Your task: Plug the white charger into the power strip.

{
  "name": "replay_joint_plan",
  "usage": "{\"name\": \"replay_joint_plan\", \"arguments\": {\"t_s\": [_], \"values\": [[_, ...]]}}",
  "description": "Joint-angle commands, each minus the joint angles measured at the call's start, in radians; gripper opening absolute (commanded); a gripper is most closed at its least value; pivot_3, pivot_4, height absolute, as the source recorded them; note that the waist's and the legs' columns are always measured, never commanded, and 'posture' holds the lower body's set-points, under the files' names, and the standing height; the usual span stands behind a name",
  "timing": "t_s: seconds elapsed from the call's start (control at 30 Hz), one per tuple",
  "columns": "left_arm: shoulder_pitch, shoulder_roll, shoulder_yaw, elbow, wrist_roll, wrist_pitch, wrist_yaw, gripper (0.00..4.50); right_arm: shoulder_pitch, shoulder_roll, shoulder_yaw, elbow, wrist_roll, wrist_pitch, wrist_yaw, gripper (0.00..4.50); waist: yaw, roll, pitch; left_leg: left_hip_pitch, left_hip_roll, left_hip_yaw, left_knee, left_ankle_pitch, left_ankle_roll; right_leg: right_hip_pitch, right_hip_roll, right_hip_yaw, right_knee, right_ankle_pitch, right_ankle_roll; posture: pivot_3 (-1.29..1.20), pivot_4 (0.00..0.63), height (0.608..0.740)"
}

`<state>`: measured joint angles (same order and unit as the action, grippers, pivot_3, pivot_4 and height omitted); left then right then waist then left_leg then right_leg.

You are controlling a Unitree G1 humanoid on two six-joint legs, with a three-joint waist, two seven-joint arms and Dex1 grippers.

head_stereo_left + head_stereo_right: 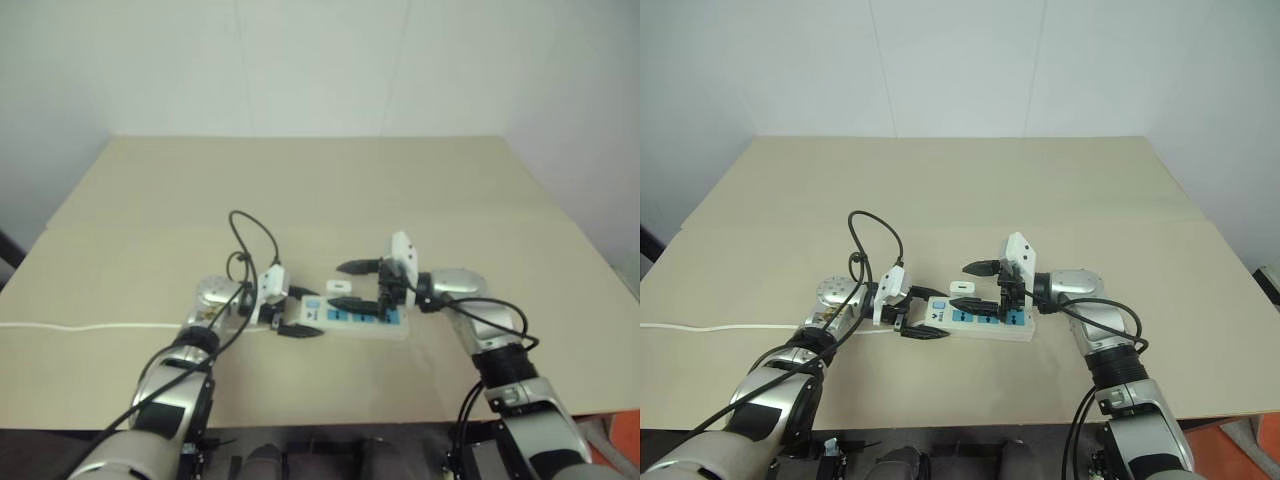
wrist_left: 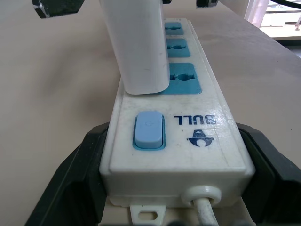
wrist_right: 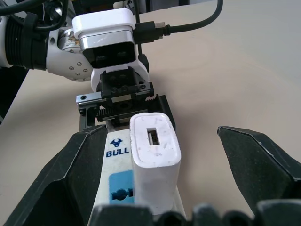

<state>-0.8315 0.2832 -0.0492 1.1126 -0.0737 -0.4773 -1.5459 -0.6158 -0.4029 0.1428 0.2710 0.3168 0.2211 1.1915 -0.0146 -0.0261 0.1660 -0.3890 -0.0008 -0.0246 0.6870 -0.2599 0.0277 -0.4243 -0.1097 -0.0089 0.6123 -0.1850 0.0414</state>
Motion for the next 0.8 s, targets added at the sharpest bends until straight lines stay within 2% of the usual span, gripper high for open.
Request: {"name": "replay_joint_plan", "arguments": {"t_s": [0.03,0.3,0.43,0.8], "values": [[0.000,0.003,-0.005,-0.026,-0.003,-0.004,0.007,3.29,-0.011,0.001,-0.012,-0.007,0.012,-0.006,0.010,3.87,0.000,0.000,0.000,0.000,0.000,0.000,0.000,0.000,0.000,0.000,0.000,0.000,0.000,0.000,0.000,0.00,0.150,0.740],[-0.003,0.003,-0.005,-0.021,-0.002,-0.007,0.007,3.29,-0.003,0.008,-0.011,-0.002,0.012,-0.027,0.026,1.11,0.000,0.000,0.000,0.000,0.000,0.000,0.000,0.000,0.000,0.000,0.000,0.000,0.000,0.000,0.000,0.00,0.150,0.740],[-0.004,0.005,-0.006,-0.018,0.000,-0.008,0.008,3.29,0.016,0.003,-0.005,-0.004,-0.001,-0.097,0.054,1.11,0.000,0.000,0.000,0.000,0.000,0.000,0.000,0.000,0.000,0.000,0.000,0.000,0.000,0.000,0.000,0.00,0.150,0.740],[-0.005,0.004,-0.009,-0.016,0.000,-0.007,0.004,3.29,0.001,0.011,0.018,0.064,-0.021,-0.137,0.102,1.11,0.000,0.000,0.000,0.000,0.000,0.000,0.000,0.000,0.000,0.000,0.000,0.000,0.000,0.000,0.000,0.00,0.150,0.740]]}}
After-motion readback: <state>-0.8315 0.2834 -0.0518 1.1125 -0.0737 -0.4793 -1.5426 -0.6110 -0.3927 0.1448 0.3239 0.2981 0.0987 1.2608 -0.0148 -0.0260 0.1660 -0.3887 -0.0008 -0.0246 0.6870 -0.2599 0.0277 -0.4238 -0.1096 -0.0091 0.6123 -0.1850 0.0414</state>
